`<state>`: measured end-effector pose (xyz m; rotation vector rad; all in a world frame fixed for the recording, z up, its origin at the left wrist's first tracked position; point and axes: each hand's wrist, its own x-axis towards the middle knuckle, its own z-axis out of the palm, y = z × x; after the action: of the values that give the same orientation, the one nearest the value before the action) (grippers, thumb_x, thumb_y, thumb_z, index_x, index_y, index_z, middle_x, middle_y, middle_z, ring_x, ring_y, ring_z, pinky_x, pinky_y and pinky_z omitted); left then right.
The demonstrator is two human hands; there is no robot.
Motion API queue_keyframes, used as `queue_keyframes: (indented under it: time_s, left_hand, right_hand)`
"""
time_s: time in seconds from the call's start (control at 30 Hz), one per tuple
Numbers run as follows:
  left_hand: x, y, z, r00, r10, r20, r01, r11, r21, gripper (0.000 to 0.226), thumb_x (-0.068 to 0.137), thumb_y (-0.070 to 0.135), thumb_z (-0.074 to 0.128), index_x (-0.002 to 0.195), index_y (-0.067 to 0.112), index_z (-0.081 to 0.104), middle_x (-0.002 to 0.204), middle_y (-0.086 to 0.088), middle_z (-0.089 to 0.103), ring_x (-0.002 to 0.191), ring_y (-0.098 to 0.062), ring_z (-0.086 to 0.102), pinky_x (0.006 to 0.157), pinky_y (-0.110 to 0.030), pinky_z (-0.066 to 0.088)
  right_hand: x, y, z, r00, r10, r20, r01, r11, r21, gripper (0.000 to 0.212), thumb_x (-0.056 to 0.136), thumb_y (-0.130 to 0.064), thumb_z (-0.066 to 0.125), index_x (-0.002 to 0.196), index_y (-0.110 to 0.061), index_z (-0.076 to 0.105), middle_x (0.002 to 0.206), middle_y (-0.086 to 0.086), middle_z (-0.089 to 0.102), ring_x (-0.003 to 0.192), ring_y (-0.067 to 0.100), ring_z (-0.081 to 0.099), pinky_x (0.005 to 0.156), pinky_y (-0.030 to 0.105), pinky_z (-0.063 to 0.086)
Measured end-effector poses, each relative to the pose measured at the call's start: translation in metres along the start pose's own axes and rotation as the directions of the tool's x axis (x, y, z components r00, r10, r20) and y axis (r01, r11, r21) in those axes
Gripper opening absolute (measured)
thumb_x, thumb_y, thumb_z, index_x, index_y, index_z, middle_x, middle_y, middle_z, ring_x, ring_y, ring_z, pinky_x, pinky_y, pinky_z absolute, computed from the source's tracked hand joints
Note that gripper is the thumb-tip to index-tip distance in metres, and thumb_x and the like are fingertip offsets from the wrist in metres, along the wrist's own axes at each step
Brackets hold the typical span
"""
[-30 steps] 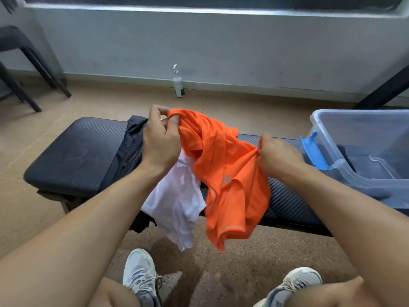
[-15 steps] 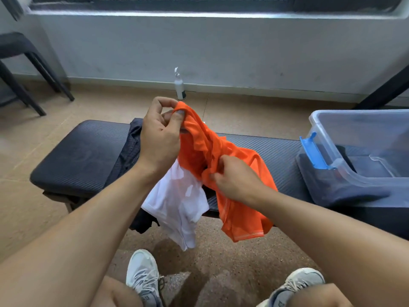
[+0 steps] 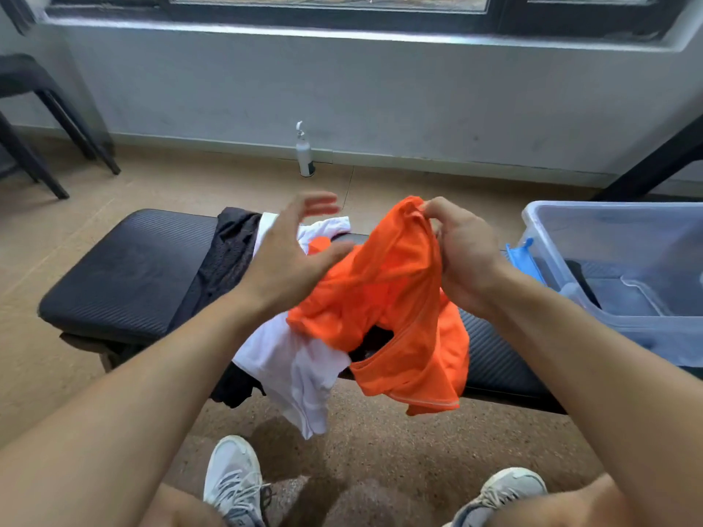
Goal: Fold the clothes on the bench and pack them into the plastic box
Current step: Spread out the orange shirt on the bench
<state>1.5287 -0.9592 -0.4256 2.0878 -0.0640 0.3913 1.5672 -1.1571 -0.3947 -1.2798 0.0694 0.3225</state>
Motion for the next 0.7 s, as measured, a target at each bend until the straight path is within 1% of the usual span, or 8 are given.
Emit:
queue_keyframes:
  time_s: [0.07,0.13,0.27,0.33,0.4,0.47,0.57,0.7]
  left_hand:
    - [-0.004,0.006,0.008,0.993,0.040,0.107,-0.035,0.998,-0.043,0.064,0.070,0.040,0.089,0.126,0.024,0.061,0.122,0.014,0.067,0.115,0.009,0.058,0.097,-0.005,0.037]
    - [-0.006,0.009,0.015,0.991,0.069,0.116,-0.060,0.995,-0.076,0.063,0.068,0.039,0.091,0.122,0.023,0.063,0.114,0.014,0.071,0.112,0.005,0.062,0.098,-0.010,0.041]
    - [-0.002,0.014,0.019,0.997,0.063,0.049,-0.052,0.980,-0.194,0.016,0.086,0.010,0.078,0.094,0.019,0.067,0.071,0.008,0.068,0.069,0.000,0.063,0.069,-0.016,0.048]
    - [0.001,0.014,0.017,0.999,0.027,-0.041,-0.035,0.980,-0.195,0.012,0.093,0.012,0.068,0.089,0.023,0.064,0.074,-0.011,0.066,0.069,-0.008,0.059,0.065,-0.027,0.048]
    - [0.004,0.011,0.014,0.987,-0.029,-0.157,-0.005,0.977,-0.212,0.008,0.091,0.022,0.062,0.087,0.029,0.061,0.080,-0.008,0.066,0.073,-0.011,0.059,0.072,-0.036,0.051]
    - [0.009,0.009,0.011,0.961,-0.082,-0.263,0.017,0.971,-0.240,0.010,0.092,0.022,0.057,0.086,0.029,0.058,0.079,0.007,0.063,0.071,-0.006,0.059,0.075,-0.035,0.052]
    - [0.014,0.005,0.007,0.908,-0.181,-0.378,0.075,0.958,-0.277,0.010,0.092,0.023,0.052,0.082,0.025,0.054,0.074,0.009,0.057,0.068,-0.006,0.053,0.073,-0.034,0.047]
    - [0.022,-0.001,-0.004,0.822,-0.340,-0.457,0.160,0.908,-0.388,0.010,0.083,0.030,0.046,0.074,0.025,0.050,0.070,0.009,0.050,0.071,-0.013,0.046,0.072,-0.036,0.038]
  right_hand:
    - [-0.001,-0.001,-0.001,0.994,-0.029,0.101,0.039,0.995,-0.092,0.019,0.094,-0.012,0.058,0.075,-0.010,0.063,0.062,0.005,0.061,0.052,0.014,0.056,0.054,0.027,0.048]
    - [-0.002,0.002,-0.003,0.985,-0.035,0.169,0.066,0.981,-0.181,0.013,0.097,-0.015,0.061,0.087,-0.010,0.068,0.073,0.007,0.067,0.061,0.015,0.063,0.057,0.027,0.053]
    - [-0.006,0.002,-0.006,0.969,-0.018,0.246,0.062,0.983,-0.174,0.017,0.096,-0.029,0.065,0.086,-0.015,0.067,0.072,0.001,0.070,0.059,0.010,0.065,0.052,0.021,0.051]
    - [-0.009,-0.004,-0.008,0.960,-0.015,0.279,0.100,0.951,-0.293,0.017,0.085,-0.026,0.077,0.093,-0.016,0.066,0.073,-0.002,0.071,0.060,0.008,0.066,0.054,0.020,0.051]
    - [-0.007,-0.001,-0.015,0.969,-0.013,0.248,0.154,0.814,-0.560,0.029,0.077,-0.005,0.081,0.098,-0.018,0.065,0.076,-0.001,0.070,0.062,0.010,0.064,0.056,0.025,0.050]
    - [-0.001,0.003,-0.020,0.987,-0.104,0.118,0.158,0.649,-0.744,0.029,0.075,0.001,0.067,0.091,-0.024,0.063,0.080,-0.002,0.067,0.065,0.012,0.060,0.058,0.028,0.047]
    - [0.004,0.005,-0.028,0.965,-0.261,0.011,0.154,0.534,-0.832,0.027,0.076,0.000,0.055,0.086,-0.026,0.057,0.080,-0.007,0.062,0.071,0.013,0.058,0.059,0.027,0.045]
    - [0.005,0.002,-0.038,0.923,-0.384,0.016,0.166,0.361,-0.918,0.025,0.078,-0.003,0.047,0.086,-0.024,0.057,0.080,-0.004,0.063,0.080,0.024,0.060,0.069,0.036,0.049]
